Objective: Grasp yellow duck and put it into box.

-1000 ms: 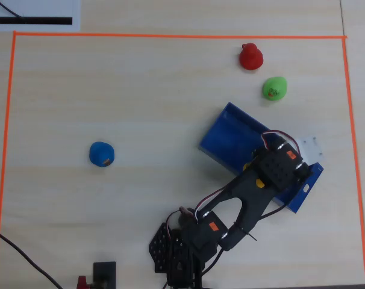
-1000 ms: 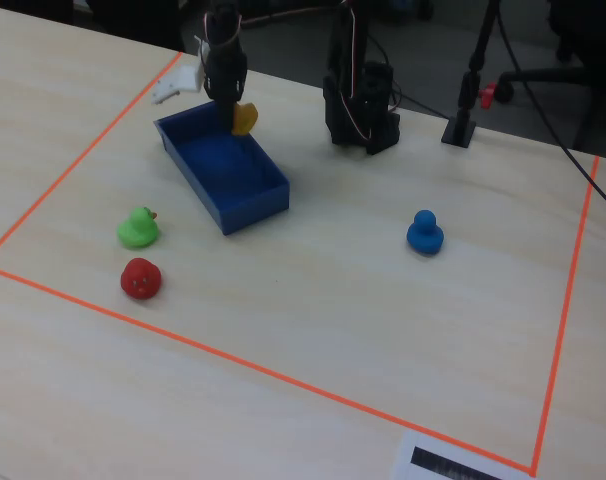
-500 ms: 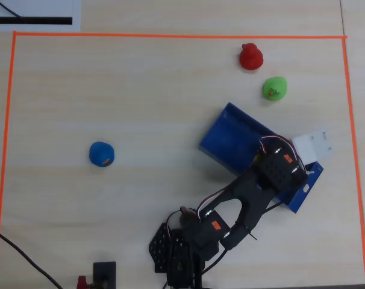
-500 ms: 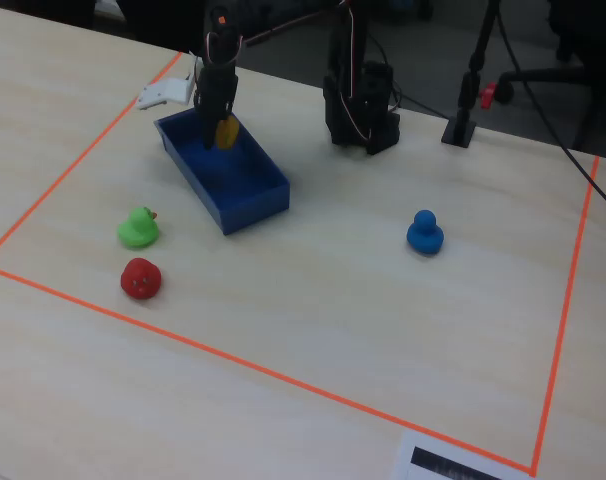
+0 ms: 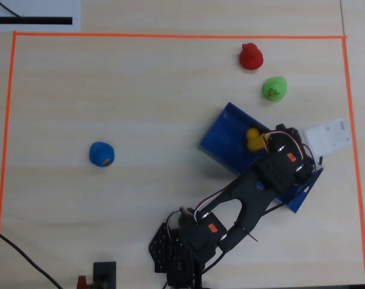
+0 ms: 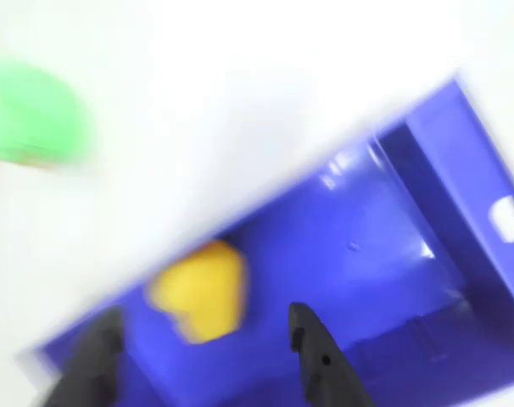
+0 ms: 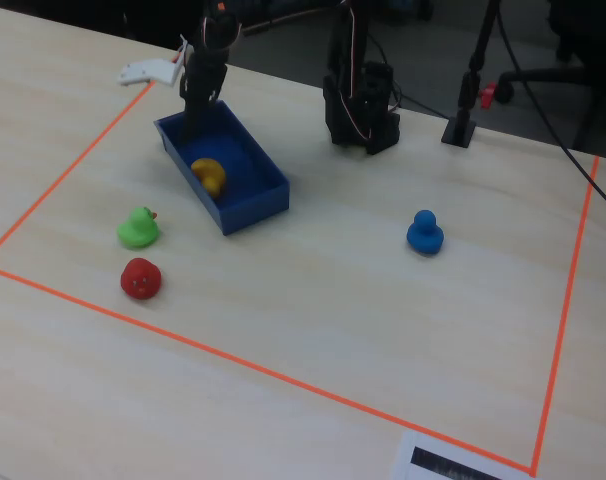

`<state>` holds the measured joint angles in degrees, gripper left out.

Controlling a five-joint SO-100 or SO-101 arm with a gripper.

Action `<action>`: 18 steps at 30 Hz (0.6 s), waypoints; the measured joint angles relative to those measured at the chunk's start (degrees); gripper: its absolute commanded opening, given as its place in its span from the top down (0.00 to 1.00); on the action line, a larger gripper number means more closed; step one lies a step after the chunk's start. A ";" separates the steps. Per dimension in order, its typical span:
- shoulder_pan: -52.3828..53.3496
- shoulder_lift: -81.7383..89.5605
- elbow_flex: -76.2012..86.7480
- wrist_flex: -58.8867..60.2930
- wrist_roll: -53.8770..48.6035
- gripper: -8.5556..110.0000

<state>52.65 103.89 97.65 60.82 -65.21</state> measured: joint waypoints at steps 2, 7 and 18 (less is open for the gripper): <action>-4.22 4.92 -5.54 2.02 3.34 0.93; -21.45 20.65 -5.54 10.99 2.99 0.93; -50.62 67.68 54.93 6.06 -10.37 0.93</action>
<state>2.02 171.56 152.58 66.88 -75.59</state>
